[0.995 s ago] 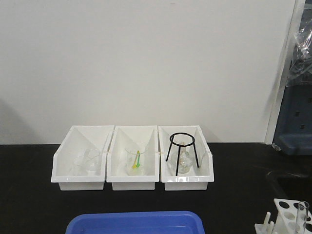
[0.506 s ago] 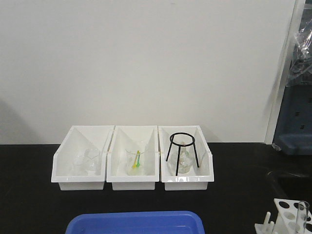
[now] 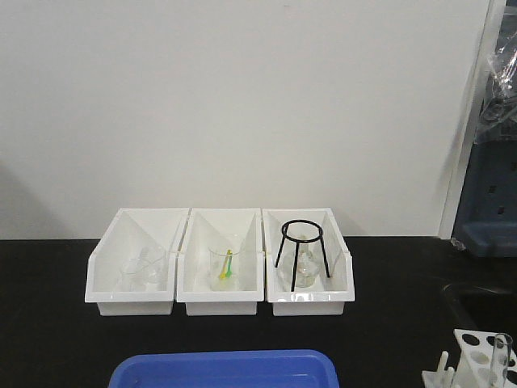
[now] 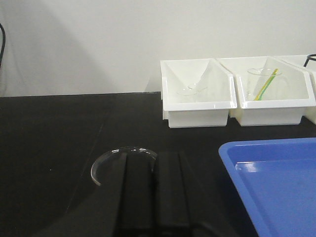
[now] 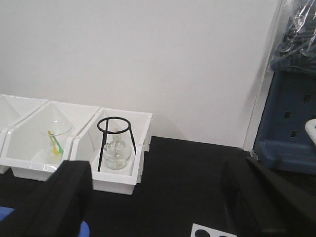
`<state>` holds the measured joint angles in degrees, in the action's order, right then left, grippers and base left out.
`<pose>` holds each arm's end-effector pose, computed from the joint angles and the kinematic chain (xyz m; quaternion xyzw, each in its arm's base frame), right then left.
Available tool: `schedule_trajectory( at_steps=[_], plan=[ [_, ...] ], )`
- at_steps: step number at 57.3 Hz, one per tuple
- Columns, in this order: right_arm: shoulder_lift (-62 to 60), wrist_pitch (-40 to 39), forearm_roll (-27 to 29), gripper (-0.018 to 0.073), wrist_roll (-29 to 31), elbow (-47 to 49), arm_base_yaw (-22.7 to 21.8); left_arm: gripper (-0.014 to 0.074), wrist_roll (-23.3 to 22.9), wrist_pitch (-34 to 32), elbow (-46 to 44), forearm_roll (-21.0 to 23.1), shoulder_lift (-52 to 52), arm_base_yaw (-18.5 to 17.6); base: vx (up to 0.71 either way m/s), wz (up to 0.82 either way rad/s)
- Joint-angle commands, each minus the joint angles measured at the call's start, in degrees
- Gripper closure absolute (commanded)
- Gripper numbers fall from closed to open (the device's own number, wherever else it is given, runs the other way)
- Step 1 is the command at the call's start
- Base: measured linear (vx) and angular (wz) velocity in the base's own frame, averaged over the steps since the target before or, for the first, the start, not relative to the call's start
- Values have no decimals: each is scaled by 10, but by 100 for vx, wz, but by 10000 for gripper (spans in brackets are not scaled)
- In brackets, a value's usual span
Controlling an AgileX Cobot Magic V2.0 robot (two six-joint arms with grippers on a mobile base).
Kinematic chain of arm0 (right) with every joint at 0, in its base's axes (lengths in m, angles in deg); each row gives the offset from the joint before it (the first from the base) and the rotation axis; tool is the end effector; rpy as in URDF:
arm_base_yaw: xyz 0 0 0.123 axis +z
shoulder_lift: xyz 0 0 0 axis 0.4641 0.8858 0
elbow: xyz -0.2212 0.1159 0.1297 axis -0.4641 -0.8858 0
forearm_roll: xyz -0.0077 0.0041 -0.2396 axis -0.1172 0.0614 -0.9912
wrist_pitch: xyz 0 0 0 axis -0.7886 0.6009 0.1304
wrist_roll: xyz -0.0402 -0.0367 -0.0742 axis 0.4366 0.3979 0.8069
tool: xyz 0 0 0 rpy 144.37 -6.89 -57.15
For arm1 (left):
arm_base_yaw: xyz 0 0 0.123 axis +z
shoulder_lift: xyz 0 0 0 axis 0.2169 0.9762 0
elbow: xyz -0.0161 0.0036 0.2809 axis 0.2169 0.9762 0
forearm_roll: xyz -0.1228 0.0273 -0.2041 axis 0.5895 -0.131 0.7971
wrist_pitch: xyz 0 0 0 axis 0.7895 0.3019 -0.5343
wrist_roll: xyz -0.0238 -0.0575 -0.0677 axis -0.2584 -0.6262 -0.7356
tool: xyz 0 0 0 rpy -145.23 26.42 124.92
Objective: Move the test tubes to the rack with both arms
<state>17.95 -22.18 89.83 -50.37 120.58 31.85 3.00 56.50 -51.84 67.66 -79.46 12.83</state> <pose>0.1288 0.0127 0.3561 -0.0775 0.7443 0.0025 0.6633 0.0490 -0.0008 0.1929 0.0071 0.7275 0.0018 0.6861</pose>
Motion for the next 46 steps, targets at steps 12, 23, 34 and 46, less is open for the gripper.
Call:
schedule_trajectory(
  at_steps=[12,23,34,46],
  plan=[
    [-1,-44,-3,-17,5,21,-3,602,-5,-49,-14,7,-6,1,0,0],
    [-20,-41,-22,24,6,9,-3,602,-5,-49,-14,7,-6,1,0,0],
    [-104,-96,-25,221,-13,-82,-3,602,-5,-49,-14,7,-6,1,0,0],
    [-208,-96,-80,510,-100,-208,-3,602,-5,-49,-14,7,-6,1,0,0]
  ],
)
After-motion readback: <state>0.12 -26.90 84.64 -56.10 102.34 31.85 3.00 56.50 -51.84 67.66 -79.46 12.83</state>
